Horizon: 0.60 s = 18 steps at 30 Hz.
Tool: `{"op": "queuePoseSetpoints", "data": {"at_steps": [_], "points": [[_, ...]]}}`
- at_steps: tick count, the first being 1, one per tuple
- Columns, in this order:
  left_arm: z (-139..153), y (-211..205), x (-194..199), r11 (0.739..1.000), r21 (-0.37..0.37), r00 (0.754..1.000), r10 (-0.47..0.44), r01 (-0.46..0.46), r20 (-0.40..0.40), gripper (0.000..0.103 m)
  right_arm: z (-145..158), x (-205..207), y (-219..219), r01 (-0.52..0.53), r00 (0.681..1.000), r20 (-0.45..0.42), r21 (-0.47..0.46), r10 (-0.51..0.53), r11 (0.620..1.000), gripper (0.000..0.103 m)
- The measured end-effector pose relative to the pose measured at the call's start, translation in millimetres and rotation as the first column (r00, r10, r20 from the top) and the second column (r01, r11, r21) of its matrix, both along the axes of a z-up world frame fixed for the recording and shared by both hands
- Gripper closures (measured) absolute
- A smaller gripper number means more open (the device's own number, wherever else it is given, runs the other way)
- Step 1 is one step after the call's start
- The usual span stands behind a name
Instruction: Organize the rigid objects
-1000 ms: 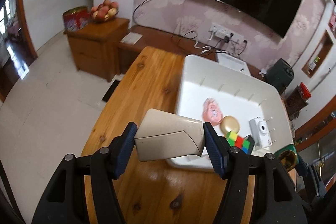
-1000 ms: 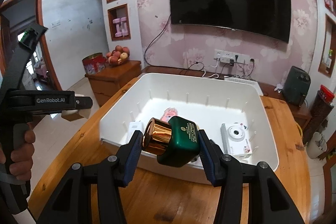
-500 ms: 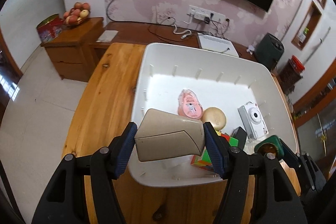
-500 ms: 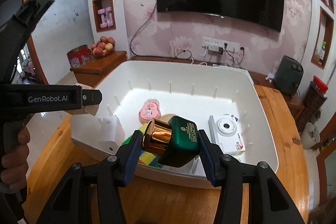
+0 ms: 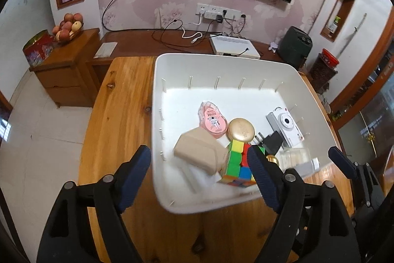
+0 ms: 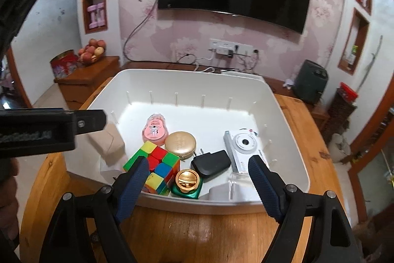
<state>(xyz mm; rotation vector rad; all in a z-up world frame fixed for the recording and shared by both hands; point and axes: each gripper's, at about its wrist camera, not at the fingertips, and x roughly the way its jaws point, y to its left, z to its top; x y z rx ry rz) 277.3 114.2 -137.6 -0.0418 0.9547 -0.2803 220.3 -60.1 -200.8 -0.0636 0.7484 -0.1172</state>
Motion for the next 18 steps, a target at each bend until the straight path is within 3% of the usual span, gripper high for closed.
{"op": "queuePoseSetpoints", "data": {"at_steps": [8,13,18], "points": [[25,38,-27,0.999,0.033,1.0,-0.011,0.011,-0.001,0.02,9,-25,38,0.054,0.998,-0.039,0.063,-0.051,0.997,0.02],[51,58,-49,1.0,-0.008,1.0,-0.012,0.012,-0.019,0.006,17,-45,57,0.035,0.995,-0.102,0.125,-0.022,0.992,0.02],[72,66,-81,0.999,0.01,0.999,0.038,-0.038,-0.034,0.003,31,-74,69,-0.003,0.989,-0.145,0.161,0.026,0.987,0.014]]}}
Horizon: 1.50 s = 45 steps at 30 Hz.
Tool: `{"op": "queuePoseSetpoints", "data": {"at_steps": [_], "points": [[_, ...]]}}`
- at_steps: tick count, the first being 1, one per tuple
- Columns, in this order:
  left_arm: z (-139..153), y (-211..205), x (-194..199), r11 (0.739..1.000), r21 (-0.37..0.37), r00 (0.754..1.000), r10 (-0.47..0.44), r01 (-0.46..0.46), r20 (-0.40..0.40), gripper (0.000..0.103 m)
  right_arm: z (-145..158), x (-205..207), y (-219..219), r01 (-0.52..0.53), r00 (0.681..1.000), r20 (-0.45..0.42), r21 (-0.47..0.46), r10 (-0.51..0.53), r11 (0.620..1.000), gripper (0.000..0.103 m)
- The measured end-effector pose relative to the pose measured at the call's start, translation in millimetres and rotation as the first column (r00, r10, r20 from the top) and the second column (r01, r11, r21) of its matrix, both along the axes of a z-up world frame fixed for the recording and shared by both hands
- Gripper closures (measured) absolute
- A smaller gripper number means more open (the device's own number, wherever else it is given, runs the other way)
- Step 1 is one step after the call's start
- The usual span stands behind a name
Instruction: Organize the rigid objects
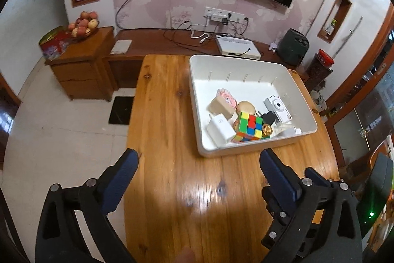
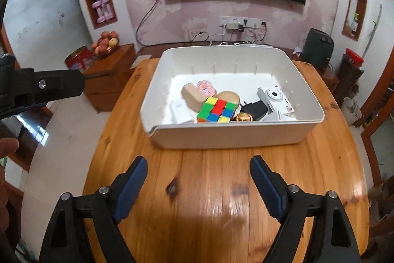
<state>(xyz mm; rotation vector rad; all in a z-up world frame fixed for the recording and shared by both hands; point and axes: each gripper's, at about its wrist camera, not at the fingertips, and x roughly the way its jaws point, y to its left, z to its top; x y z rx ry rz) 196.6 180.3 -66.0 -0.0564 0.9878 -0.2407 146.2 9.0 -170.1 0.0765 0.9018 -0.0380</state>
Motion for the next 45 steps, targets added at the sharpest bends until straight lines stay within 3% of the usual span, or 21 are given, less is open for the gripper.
{"op": "queuePoseSetpoints", "data": {"at_steps": [2,4,19,25,30,35,40,45], "points": [[6,3,-10,0.999,-0.017,0.999,0.033,-0.033,-0.021,0.003,11,-15,-2,-0.014,1.0,0.003,0.004,0.014,1.0,0.003],[11,3,-17,0.999,-0.022,0.998,0.049,-0.05,-0.032,0.003,22,-29,-7,-0.019,1.0,0.021,0.014,0.018,1.0,0.001],[53,-76,-104,0.989,-0.083,0.992,0.122,-0.118,0.042,0.003,106,-155,-97,-0.04,0.969,0.245,-0.001,0.039,0.999,0.001],[73,-106,-158,0.99,-0.092,0.978,0.124,-0.11,0.17,0.003,135,-199,-143,-0.021,0.953,0.303,0.02,0.014,1.0,0.001],[77,-119,-190,0.986,-0.101,0.961,0.156,-0.136,0.229,0.003,155,-220,-171,-0.023,0.936,0.351,0.022,0.014,0.999,0.001],[86,-136,-208,0.985,-0.09,0.948,0.169,-0.15,0.271,0.003,172,-242,-180,-0.065,0.915,0.399,-0.005,0.061,0.998,0.001],[101,-148,-219,0.98,-0.093,0.915,0.198,-0.177,0.351,0.003,187,-259,-191,-0.061,0.874,0.483,-0.02,0.063,0.998,0.0],[110,-164,-226,0.984,-0.087,0.89,0.175,-0.152,0.421,0.001,187,-254,-203,-0.084,0.869,0.49,0.003,0.072,0.996,0.0]]}}
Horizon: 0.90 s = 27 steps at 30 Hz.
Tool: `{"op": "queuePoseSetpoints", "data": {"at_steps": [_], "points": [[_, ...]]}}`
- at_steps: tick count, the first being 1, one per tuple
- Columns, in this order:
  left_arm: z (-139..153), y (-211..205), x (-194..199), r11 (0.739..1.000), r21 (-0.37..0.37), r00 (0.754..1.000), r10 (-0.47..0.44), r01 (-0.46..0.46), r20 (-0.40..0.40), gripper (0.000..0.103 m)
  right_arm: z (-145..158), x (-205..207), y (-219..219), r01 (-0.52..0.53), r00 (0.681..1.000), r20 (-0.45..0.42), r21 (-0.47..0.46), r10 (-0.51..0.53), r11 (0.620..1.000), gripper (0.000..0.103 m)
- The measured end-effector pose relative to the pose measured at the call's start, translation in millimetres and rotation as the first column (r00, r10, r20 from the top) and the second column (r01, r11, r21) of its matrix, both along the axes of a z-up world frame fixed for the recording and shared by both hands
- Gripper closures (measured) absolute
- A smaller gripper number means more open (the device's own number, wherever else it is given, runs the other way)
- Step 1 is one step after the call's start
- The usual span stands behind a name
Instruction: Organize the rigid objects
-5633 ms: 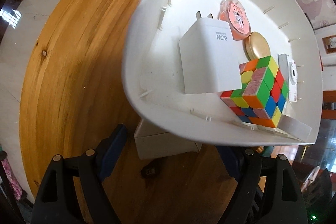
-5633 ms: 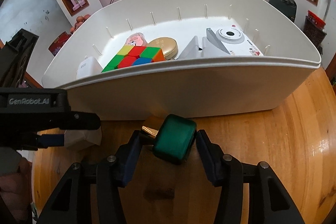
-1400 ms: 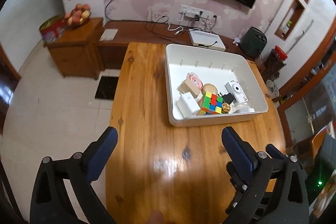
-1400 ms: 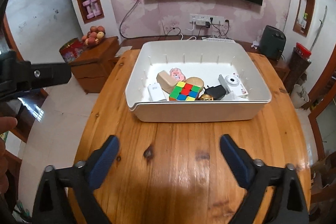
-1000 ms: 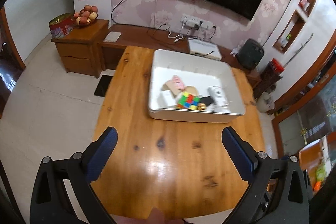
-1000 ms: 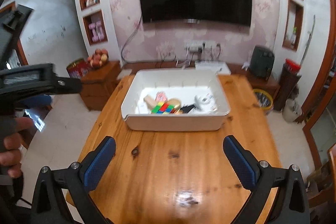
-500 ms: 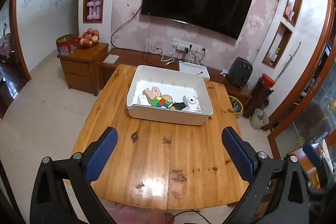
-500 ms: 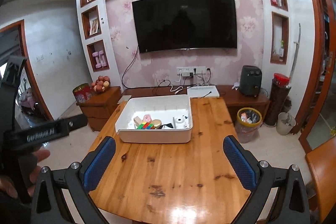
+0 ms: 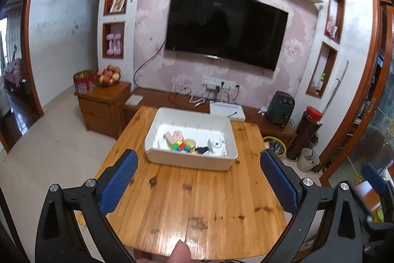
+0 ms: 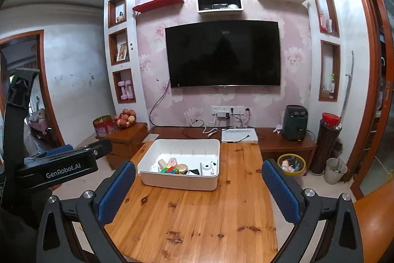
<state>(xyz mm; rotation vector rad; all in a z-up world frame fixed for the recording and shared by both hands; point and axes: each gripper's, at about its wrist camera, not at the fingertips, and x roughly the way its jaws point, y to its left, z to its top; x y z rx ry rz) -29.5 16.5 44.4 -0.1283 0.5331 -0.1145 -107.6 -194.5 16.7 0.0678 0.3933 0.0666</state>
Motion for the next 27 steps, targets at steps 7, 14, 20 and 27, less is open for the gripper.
{"op": "queuePoseSetpoints", "data": {"at_steps": [7,14,20,27], "points": [[5,-24,-1,0.998,0.042,0.997,-0.057,0.055,0.059,0.0,-4,3,-11,-0.021,1.0,-0.012,0.0,0.021,1.0,0.0],[7,-36,0,0.995,0.058,0.995,-0.08,0.077,0.065,0.0,-6,6,-24,0.003,1.0,-0.012,0.015,-0.003,1.0,0.0],[5,-36,1,0.996,0.067,0.997,-0.063,0.059,0.052,0.0,-10,11,-28,0.002,1.0,-0.029,0.027,-0.001,1.0,0.0],[4,-29,2,0.996,0.084,0.999,-0.03,0.028,0.031,0.0,-12,20,-20,-0.018,0.998,-0.056,0.008,0.019,1.0,0.0]]}}
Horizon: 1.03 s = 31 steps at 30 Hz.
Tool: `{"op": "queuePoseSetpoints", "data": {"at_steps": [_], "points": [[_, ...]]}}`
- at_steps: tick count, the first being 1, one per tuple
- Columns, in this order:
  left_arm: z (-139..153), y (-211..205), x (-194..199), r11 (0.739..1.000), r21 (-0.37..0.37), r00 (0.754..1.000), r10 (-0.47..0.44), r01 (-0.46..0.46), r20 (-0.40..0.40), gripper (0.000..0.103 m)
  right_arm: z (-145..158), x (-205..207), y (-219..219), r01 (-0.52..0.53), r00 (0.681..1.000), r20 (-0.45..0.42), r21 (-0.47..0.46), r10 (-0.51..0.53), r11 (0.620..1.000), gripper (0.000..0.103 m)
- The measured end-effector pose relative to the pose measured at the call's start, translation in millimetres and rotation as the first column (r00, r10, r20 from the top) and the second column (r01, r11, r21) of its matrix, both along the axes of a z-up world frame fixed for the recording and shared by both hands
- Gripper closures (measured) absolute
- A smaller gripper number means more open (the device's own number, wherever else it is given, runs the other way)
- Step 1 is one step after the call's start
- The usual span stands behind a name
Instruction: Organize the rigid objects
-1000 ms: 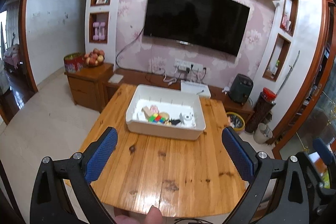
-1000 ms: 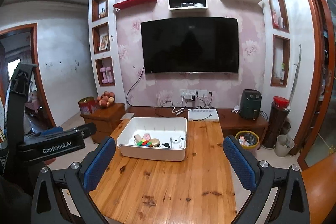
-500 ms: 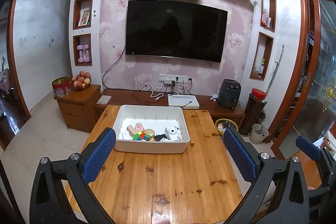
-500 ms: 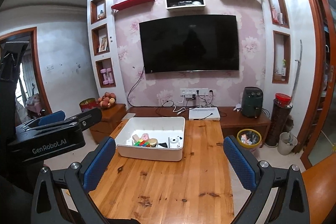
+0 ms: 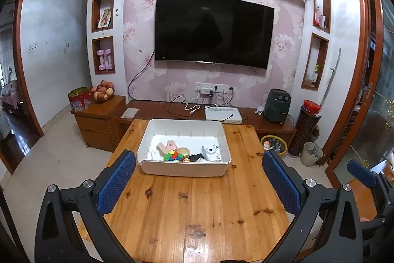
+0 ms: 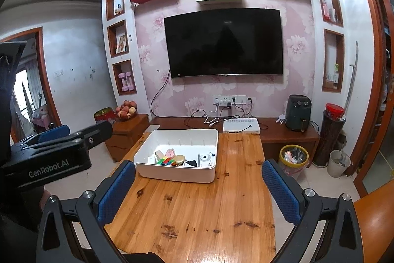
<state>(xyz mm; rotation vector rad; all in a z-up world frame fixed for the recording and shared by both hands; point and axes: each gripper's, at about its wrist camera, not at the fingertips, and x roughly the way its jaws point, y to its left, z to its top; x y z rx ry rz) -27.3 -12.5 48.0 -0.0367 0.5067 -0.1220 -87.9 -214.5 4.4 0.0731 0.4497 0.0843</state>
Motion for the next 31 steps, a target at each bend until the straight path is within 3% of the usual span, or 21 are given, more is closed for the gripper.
{"op": "queuePoseSetpoints", "data": {"at_steps": [13,31], "points": [[1,21,-7,0.998,-0.002,0.998,0.065,-0.065,0.008,0.0,-1,3,17,-0.058,0.998,-0.01,-0.015,0.058,0.998,0.0],[5,27,-17,0.994,0.015,0.994,0.109,-0.109,0.025,0.0,-6,1,15,-0.075,0.997,-0.024,0.033,0.076,0.997,0.0]]}}
